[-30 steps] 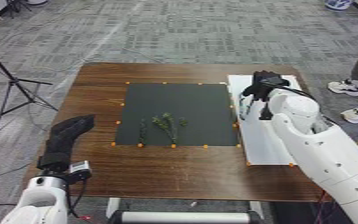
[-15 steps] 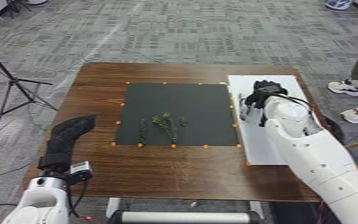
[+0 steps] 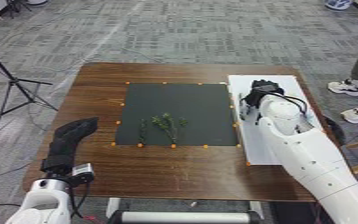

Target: Arrange flowers

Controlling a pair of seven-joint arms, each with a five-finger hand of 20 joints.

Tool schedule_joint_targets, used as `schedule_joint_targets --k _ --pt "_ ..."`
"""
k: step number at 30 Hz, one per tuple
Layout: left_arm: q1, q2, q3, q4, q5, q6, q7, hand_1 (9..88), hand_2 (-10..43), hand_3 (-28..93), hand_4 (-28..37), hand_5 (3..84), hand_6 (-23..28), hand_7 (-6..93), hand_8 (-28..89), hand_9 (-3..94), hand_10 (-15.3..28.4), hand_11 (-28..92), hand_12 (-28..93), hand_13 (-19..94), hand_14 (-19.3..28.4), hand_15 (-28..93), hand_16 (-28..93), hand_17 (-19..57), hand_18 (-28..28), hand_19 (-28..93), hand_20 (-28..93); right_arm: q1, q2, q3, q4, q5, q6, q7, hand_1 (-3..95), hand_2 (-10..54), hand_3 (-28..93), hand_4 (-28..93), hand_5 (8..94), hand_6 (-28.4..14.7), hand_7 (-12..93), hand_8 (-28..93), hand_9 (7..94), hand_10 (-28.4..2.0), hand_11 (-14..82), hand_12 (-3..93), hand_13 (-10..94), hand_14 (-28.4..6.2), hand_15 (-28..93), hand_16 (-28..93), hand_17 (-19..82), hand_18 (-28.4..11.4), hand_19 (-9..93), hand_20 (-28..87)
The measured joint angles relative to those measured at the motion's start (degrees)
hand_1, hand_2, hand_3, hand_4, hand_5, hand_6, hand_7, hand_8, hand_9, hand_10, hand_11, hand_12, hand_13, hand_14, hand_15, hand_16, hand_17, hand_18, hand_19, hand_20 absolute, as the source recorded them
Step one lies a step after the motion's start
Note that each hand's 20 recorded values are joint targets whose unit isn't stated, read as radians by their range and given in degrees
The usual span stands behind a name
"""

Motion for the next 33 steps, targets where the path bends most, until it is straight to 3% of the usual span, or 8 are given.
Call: schedule_joint_targets --k 11,24,33 --pt "0.17 -0.04 0.00 -0.14 0.02 -0.60 -0.51 29.3 2.8 70 -17.7 50.7 4.3 18.6 -7 44.6 12.7 21 12 35 17.0 21 0 5.8 12.1 11 18 0.34 -0.83 -0.99 -0.19 -1.08 -0.88 0.06 41.4 -9.5 73 -2 90.7 2.0 32 22 93.7 -6.1 56.1 15.8 94 -2.3 72 34 60 -22.5 93 52" --pt "0.52 -0.04 -0.10 -0.26 -0.01 -1.09 -1.00 29.3 2.7 70 -17.6 50.8 4.5 18.4 -7 44.5 12.7 21 12 35 17.0 21 1 5.7 12.2 11 17 -3.76 1.32 0.41 -6.17 2.24 13.95 -0.44 41.6 -9.5 73 0 90.2 1.7 34 23 93.7 -5.6 57.7 15.9 94 -2.3 73 35 60 -22.6 93 54" --pt "0.67 -0.04 -0.17 -0.34 -0.05 -1.09 -0.91 29.3 2.7 70 -17.7 50.8 4.5 18.3 -7 44.5 12.8 21 12 35 17.0 21 0 5.7 12.2 11 17 -6.65 3.79 3.43 -16.35 5.22 14.99 -0.20 41.4 -9.5 74 0 90.3 1.7 34 23 93.7 -5.7 58.3 15.7 94 -2.4 74 36 61 -22.1 93 55"
